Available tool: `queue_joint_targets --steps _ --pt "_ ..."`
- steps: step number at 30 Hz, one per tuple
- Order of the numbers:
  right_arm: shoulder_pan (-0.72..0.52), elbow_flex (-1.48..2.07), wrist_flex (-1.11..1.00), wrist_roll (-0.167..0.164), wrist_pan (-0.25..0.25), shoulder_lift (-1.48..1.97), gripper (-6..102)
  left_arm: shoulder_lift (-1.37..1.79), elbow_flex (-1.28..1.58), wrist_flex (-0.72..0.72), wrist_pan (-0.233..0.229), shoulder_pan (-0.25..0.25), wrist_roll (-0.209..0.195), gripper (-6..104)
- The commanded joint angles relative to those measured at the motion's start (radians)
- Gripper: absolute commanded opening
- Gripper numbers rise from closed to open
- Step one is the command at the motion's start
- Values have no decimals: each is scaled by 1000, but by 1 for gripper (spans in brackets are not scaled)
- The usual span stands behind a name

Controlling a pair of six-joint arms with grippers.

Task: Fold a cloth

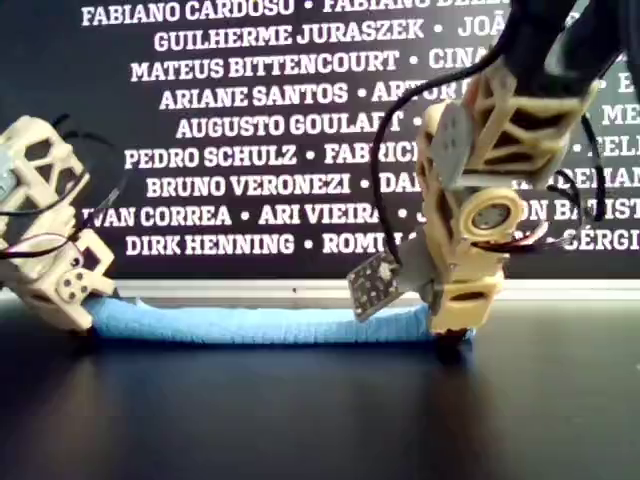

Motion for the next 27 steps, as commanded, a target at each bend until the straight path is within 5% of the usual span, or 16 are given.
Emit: queue_joint_targets --steps 1,14,27 --pt "-9 -78 -44 -6 9 9 94 0 -32 -14 -6 -21 -2 73" --pt "-43 -80 -44 -6 9 9 89 -8 -32 -11 -6 -23 11 67" --pt "-40 -80 -46 11 -6 37 15 14 -37 -26 14 -29 -2 7"
